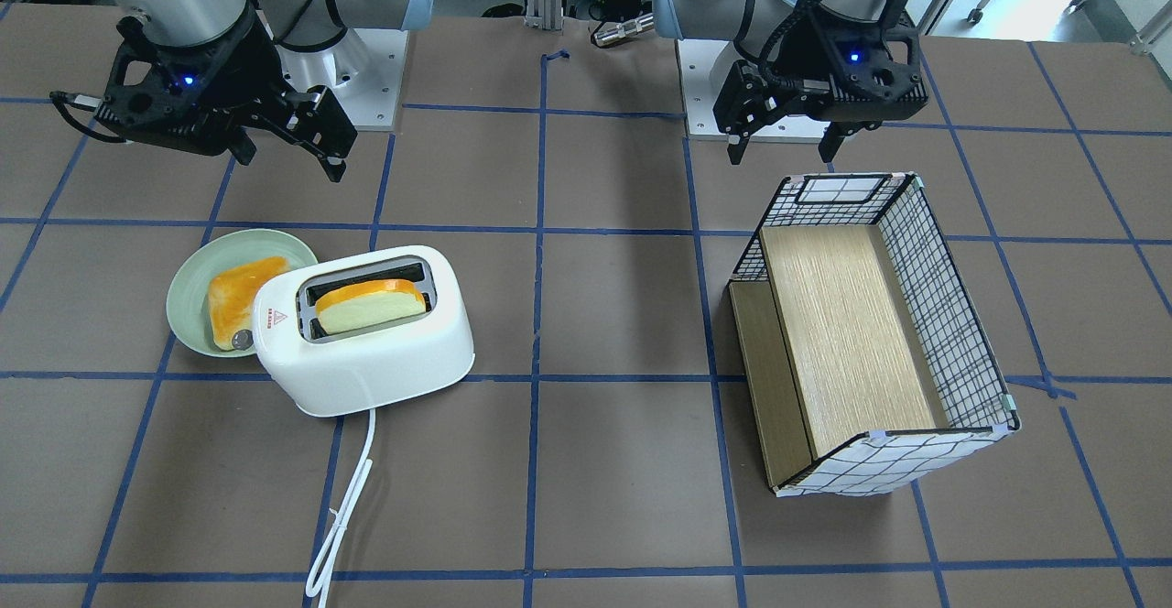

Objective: Press toaster with right arm

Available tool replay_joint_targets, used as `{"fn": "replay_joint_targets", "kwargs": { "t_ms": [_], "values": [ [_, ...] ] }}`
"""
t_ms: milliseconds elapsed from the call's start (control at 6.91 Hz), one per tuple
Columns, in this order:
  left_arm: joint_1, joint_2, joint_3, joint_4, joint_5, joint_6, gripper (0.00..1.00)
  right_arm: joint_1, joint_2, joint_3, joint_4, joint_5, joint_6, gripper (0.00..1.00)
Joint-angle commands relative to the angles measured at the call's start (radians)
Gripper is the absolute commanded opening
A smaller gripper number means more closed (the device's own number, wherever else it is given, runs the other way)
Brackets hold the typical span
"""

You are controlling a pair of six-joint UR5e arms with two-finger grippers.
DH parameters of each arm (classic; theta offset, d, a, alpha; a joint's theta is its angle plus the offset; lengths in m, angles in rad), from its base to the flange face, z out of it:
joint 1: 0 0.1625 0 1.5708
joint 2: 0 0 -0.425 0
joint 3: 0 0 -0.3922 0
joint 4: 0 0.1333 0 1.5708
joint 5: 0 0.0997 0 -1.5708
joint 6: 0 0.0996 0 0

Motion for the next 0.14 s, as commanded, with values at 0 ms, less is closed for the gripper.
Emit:
{"fn": "replay_joint_targets", "kwargs": {
  "t_ms": [0],
  "values": [
    [0.000, 0.000, 0.000, 0.000, 0.000, 0.000, 1.00, 0.000, 0.000, 0.000, 0.015, 0.001, 0.000, 1.00]
  ]
}}
